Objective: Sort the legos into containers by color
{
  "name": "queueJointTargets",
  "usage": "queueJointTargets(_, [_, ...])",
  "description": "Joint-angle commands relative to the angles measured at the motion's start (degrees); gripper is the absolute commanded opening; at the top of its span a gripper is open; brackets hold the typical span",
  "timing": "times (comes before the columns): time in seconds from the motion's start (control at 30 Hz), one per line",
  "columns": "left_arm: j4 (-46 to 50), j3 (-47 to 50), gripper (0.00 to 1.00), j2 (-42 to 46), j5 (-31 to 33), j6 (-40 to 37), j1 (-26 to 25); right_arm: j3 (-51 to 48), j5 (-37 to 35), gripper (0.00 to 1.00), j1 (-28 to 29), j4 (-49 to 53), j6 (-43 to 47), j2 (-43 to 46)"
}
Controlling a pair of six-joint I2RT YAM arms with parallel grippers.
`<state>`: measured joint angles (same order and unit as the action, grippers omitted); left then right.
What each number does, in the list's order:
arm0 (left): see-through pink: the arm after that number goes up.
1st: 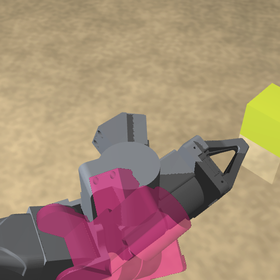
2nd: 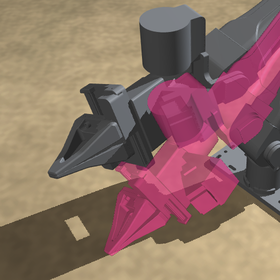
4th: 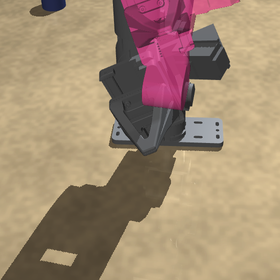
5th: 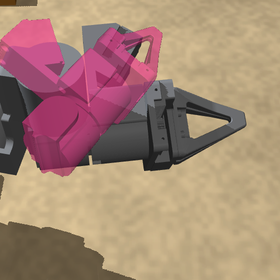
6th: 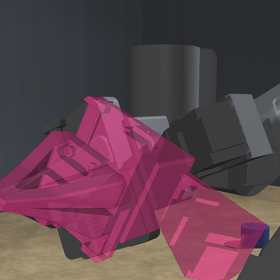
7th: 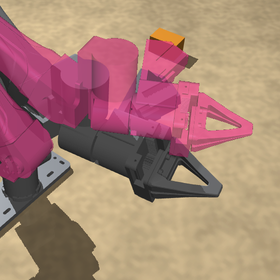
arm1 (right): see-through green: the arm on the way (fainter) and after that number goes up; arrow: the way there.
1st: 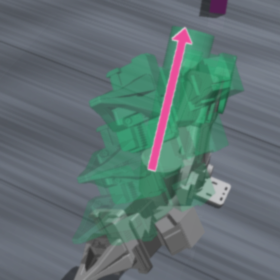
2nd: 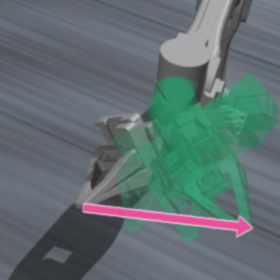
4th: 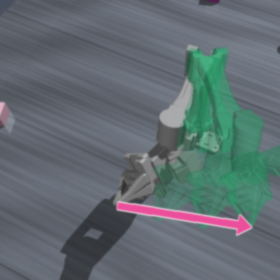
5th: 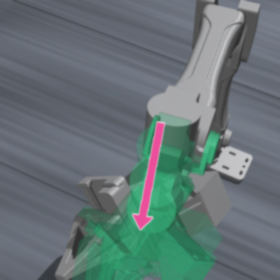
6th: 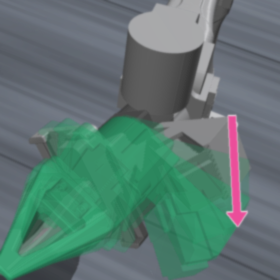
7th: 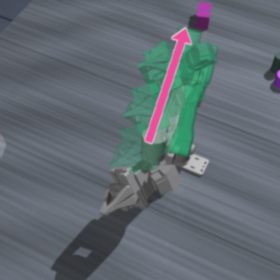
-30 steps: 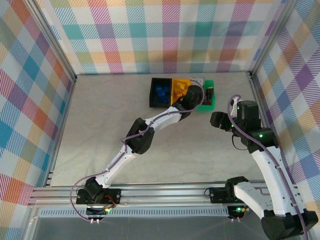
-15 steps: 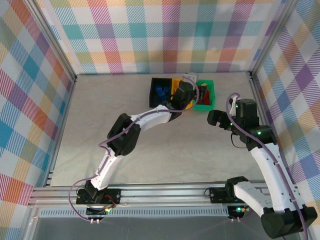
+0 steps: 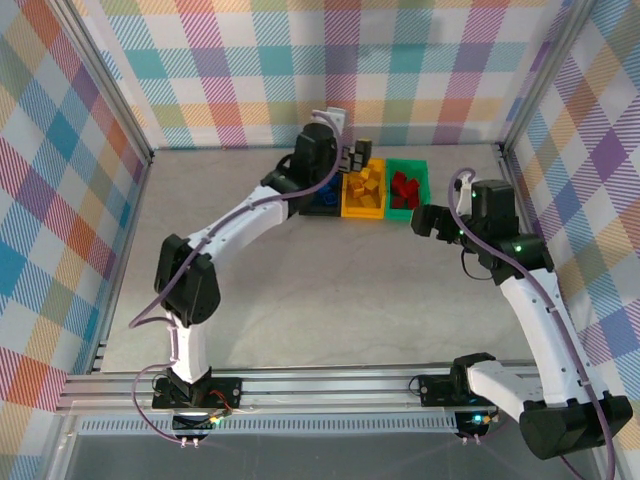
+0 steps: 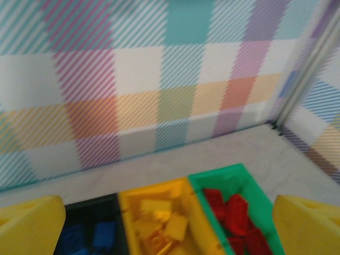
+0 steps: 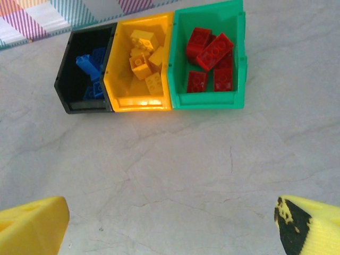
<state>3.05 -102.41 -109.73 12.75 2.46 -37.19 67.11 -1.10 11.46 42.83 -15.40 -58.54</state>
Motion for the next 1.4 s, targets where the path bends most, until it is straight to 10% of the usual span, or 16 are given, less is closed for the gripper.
queueJointTargets(0.0, [12.3,0.9,1.00,7.0,1.8,-2.0,1.0,3.9,-1.0,0.99,-0.9,1.6,2.0,-0.9])
queueJointTargets(0.4, [36.7,9.0,1.00,24.1,9.4,5.1,14.8,5.8,-1.6,0.99,-4.1,1.2,2.1,-0.3])
queueJointTargets(0.8, [11.7,43.1,1.00,39.1,18.0,5.2,26.3,-5.1,-5.1,0.99,-9.9,-11.0,3.3,-1.8])
queueJointTargets(0.97, [4.0,50.7,1.00,37.7,6.8,0.3,29.4,-14.2,-10.3,0.99,-10.2,-20.5,4.2,1.8])
queueJointTargets(1.37, [-32.3,75.2,1.00,34.9,7.7,-4.9,30.3,-28.3,-12.8,0.99,-11.2,-36.2,9.8,2.2])
